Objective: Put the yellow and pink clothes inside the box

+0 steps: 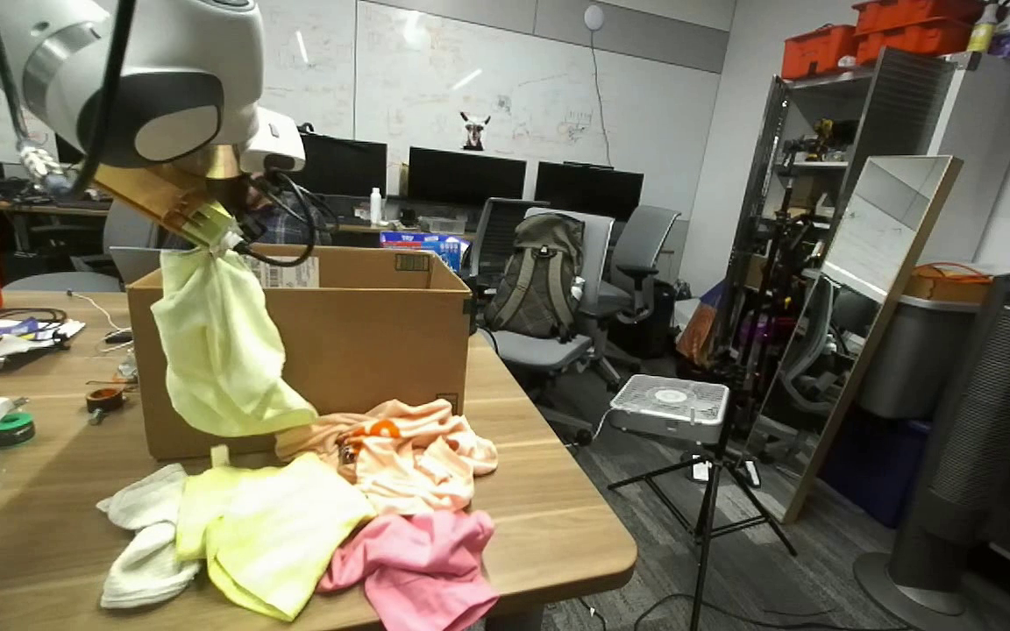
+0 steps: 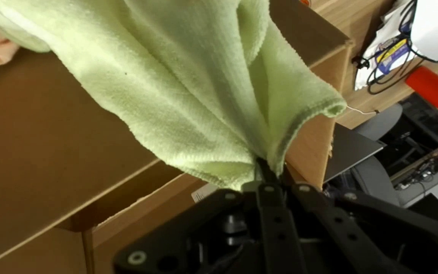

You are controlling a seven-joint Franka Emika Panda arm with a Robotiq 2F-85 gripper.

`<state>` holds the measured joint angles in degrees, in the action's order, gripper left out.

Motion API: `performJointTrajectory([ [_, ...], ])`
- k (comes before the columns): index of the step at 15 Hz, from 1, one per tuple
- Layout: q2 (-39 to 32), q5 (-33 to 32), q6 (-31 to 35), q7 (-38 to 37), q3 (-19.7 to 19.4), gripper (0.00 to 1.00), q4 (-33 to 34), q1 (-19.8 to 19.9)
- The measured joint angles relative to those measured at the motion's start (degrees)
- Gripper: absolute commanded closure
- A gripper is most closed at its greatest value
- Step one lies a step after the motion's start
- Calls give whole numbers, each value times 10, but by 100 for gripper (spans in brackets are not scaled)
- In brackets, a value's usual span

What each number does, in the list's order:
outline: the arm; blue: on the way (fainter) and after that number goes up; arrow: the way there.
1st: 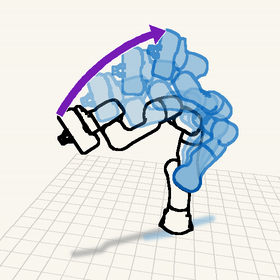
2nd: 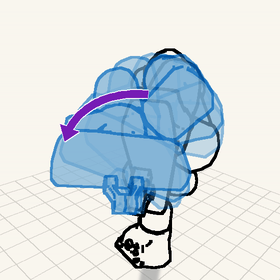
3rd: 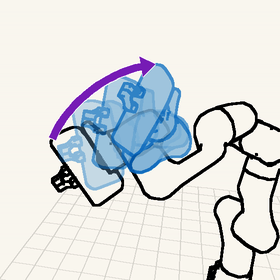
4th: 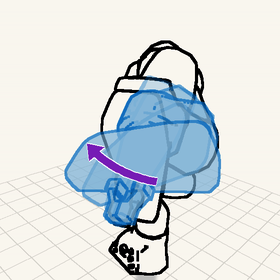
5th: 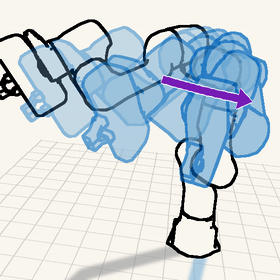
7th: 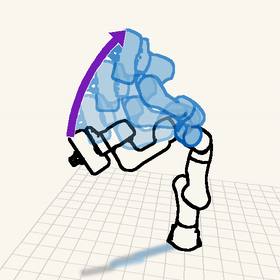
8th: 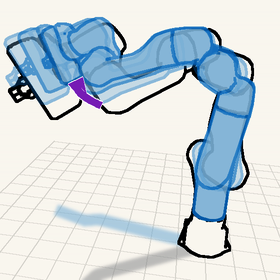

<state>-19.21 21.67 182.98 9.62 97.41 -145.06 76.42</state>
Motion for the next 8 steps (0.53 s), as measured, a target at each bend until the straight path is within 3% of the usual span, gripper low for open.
performJointTrajectory([
  [8, -57, 0, 8, -22, 283, 99, -20, 234],
])
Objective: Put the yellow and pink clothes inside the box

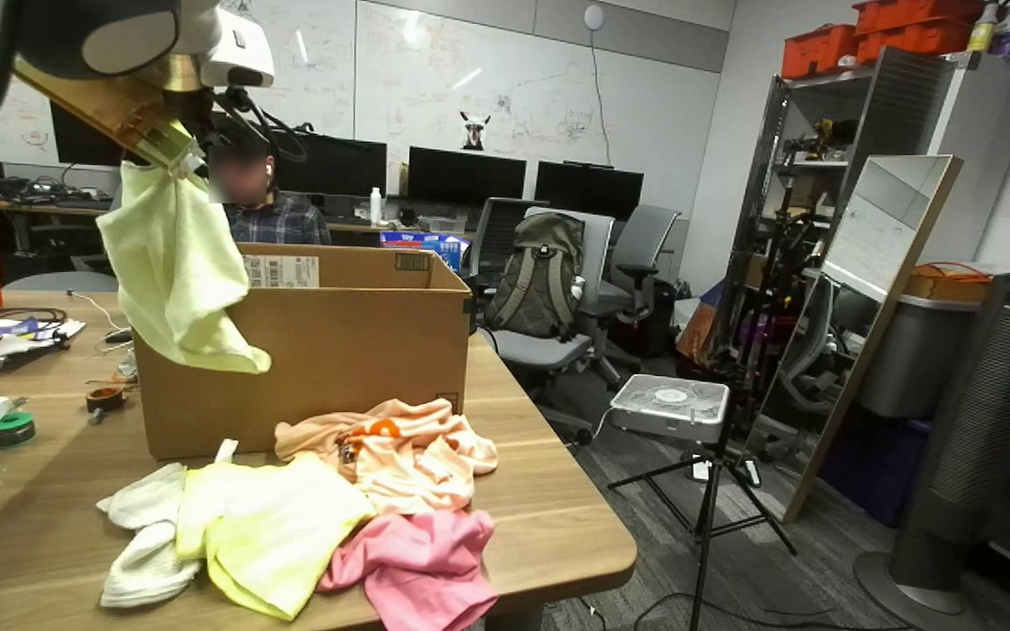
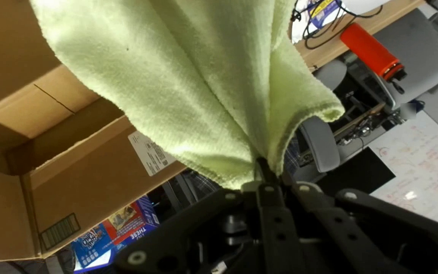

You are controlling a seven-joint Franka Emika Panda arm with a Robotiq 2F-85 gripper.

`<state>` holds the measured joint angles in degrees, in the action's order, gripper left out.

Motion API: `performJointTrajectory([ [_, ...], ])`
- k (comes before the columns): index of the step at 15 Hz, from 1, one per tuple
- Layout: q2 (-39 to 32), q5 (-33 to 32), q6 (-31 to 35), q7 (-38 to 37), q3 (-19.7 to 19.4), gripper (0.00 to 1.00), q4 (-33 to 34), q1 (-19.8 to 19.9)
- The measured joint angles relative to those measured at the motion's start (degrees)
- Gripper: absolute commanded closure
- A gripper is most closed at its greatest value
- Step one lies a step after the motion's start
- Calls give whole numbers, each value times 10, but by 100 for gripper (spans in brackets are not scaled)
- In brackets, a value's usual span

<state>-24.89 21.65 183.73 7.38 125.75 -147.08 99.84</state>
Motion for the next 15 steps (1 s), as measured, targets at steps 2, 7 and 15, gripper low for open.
performJointTrajectory([
  [2, -14, 0, 0, -13, 50, 99, -2, 38],
  [7, -43, 0, 0, -46, 121, 99, -3, 87],
  [15, -73, 1, 6, -135, 210, 99, 15, 115],
])
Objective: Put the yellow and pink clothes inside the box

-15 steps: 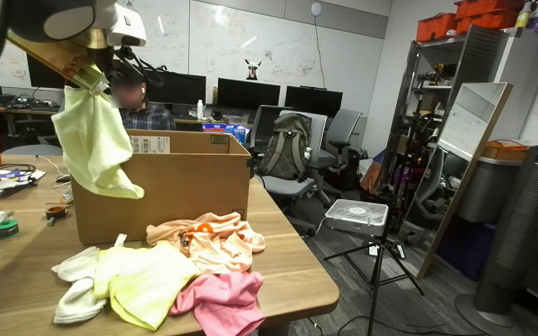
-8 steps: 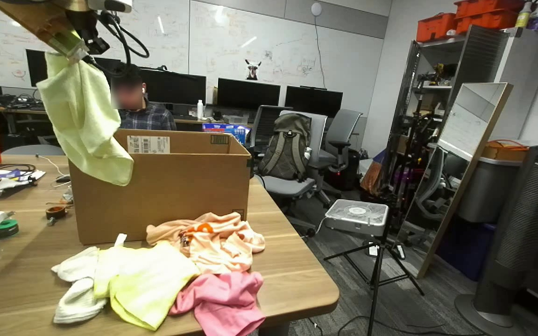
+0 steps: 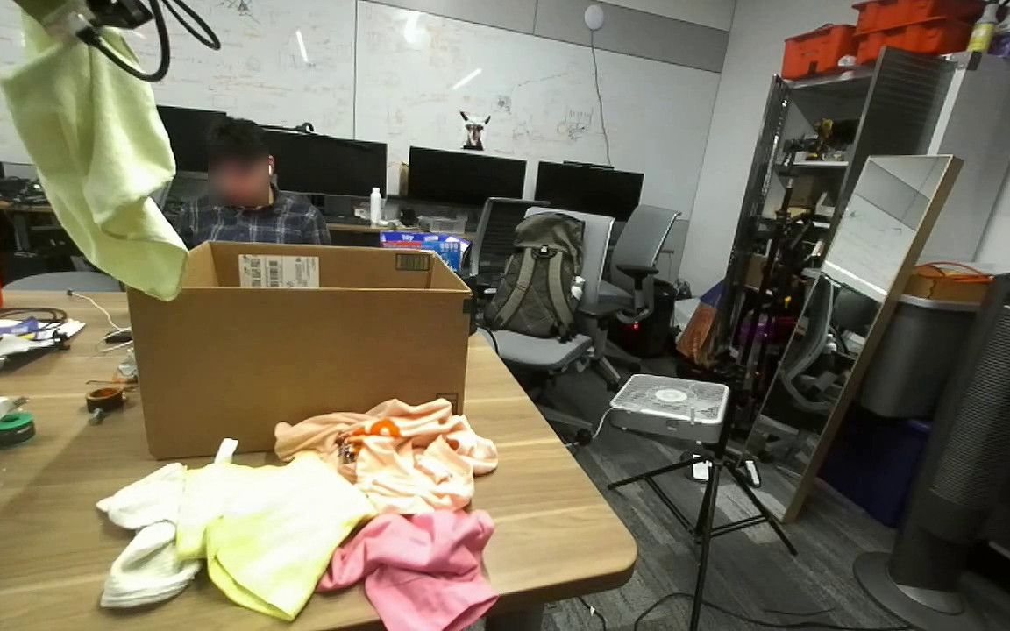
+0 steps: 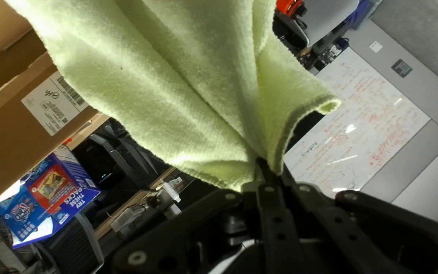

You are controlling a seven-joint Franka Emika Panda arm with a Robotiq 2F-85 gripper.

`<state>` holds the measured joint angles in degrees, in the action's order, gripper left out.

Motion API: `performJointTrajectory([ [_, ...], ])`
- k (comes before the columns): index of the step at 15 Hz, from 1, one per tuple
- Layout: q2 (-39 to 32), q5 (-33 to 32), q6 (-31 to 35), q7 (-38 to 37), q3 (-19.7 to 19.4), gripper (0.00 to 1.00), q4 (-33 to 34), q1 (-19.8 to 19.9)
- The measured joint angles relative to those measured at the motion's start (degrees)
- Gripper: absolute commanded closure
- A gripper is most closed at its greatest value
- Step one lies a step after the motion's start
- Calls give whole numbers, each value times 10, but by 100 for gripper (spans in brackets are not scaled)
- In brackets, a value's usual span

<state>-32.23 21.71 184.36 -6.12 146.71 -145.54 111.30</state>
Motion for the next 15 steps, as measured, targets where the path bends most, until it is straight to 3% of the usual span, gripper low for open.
performJointTrajectory([
  [3, 16, 0, 29, -30, 23, 99, 14, 8],
  [15, 222, 21, 113, -55, 23, 99, 101, 91],
])
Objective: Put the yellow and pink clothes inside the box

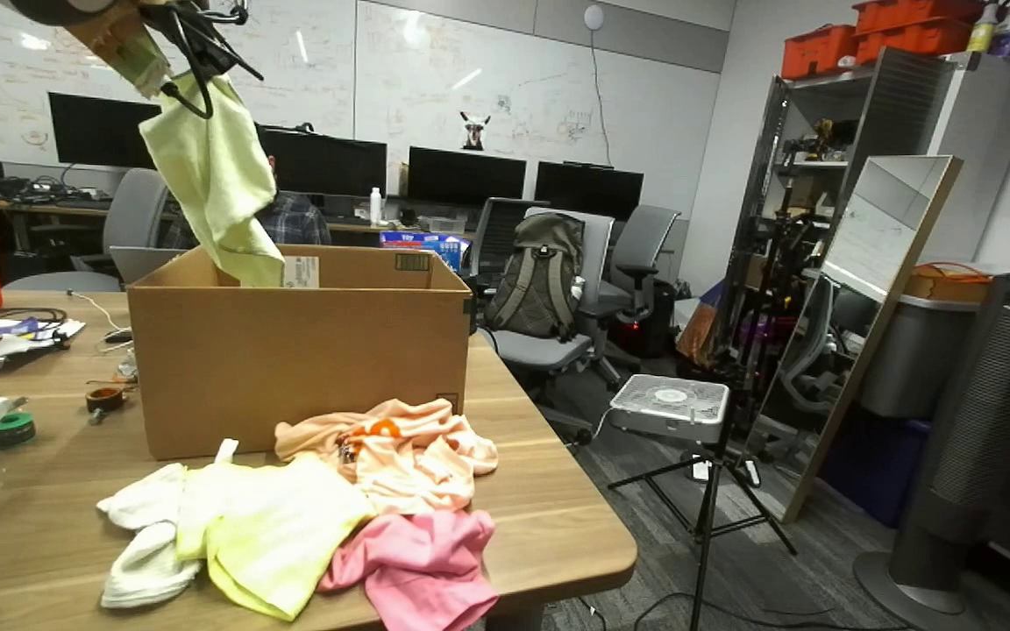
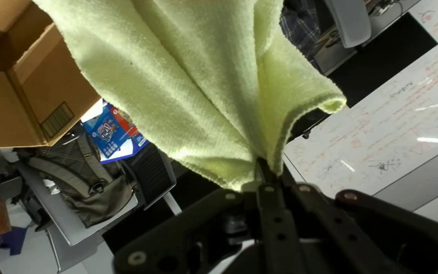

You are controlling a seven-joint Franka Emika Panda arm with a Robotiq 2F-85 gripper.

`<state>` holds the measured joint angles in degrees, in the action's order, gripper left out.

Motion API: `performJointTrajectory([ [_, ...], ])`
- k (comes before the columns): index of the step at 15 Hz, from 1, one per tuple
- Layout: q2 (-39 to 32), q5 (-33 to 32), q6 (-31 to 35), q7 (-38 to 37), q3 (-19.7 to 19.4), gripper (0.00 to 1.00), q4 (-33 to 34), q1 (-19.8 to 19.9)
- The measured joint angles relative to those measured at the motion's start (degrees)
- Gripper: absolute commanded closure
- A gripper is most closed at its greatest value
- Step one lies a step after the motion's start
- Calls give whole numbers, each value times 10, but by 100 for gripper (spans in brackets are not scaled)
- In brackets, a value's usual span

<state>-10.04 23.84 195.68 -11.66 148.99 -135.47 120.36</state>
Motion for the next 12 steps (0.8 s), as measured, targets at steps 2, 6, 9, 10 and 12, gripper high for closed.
performJointTrajectory([
  [2, 28, 20, -1, 19, 0, 99, 10, 9],
  [6, 81, 80, -1, 104, 0, 99, 19, 25],
  [9, 109, 143, -1, 174, 0, 72, 22, 26],
  [10, 116, 166, -1, 199, 0, 71, 22, 25],
  [12, 126, 211, -1, 247, -2, 57, 23, 18],
])
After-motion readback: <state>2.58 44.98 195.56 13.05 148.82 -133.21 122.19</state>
